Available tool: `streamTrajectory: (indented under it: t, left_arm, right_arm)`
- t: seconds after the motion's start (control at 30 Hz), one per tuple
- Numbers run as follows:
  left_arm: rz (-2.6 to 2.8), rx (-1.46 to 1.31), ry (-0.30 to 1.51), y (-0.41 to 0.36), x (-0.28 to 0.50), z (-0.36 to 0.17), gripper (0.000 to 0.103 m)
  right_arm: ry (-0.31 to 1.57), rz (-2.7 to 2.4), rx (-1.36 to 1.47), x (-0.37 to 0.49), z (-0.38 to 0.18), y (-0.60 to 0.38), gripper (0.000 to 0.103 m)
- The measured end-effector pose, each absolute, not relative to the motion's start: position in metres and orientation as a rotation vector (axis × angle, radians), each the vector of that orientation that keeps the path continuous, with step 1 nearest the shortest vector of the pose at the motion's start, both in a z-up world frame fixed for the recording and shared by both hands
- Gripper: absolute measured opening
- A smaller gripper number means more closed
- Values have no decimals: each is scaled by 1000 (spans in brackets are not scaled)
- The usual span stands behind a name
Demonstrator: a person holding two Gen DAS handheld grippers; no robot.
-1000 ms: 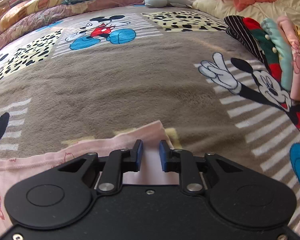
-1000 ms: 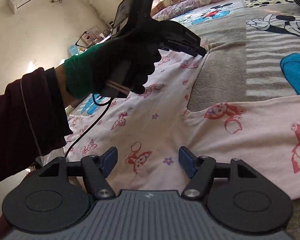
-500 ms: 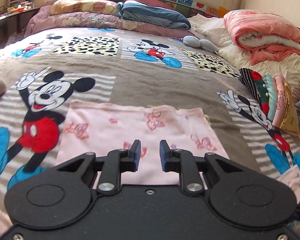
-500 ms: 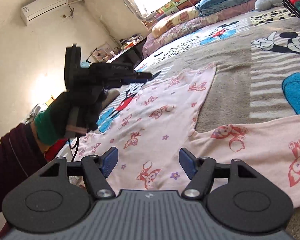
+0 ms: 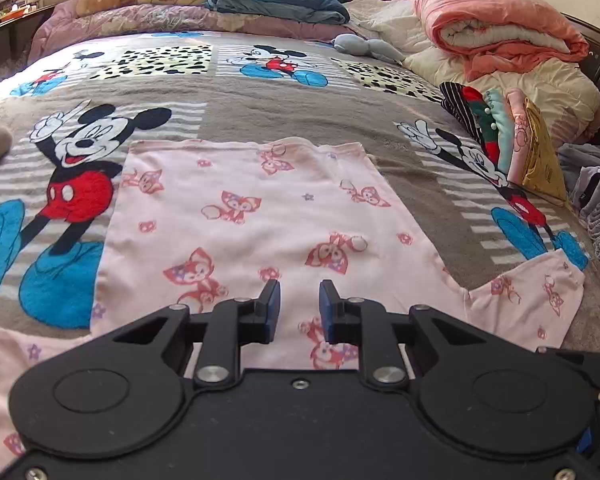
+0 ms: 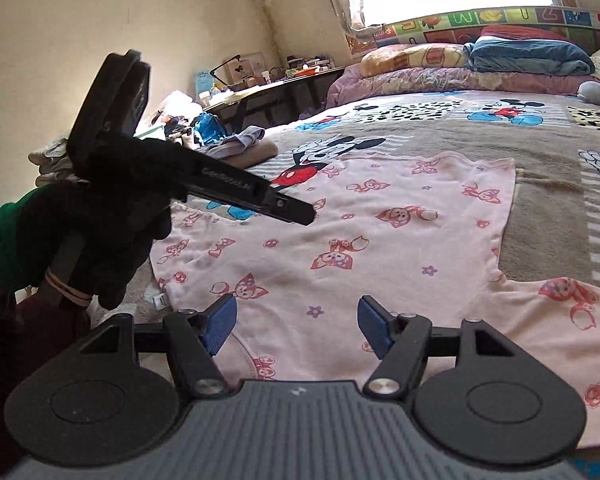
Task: Fold clothes
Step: 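Move the open left gripper across the pink garment toward its side edge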
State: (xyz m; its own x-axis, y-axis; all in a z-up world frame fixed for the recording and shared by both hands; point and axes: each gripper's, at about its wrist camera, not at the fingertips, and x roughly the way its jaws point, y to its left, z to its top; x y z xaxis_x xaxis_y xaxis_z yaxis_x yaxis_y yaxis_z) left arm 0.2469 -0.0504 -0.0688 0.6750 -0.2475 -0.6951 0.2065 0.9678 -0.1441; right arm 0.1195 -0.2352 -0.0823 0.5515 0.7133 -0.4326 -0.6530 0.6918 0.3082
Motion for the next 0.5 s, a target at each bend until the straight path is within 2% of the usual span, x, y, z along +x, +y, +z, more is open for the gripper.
streamTrajectory:
  t: [0.3, 0.5]
  left_arm:
    - [-300, 4, 828, -108, 349, -86, 18]
    - [-243, -20, 840, -116, 436, -93, 18]
  right_arm:
    - [666, 865, 123, 138, -100, -226, 69]
    - [735, 936, 204, 154, -109, -233, 71]
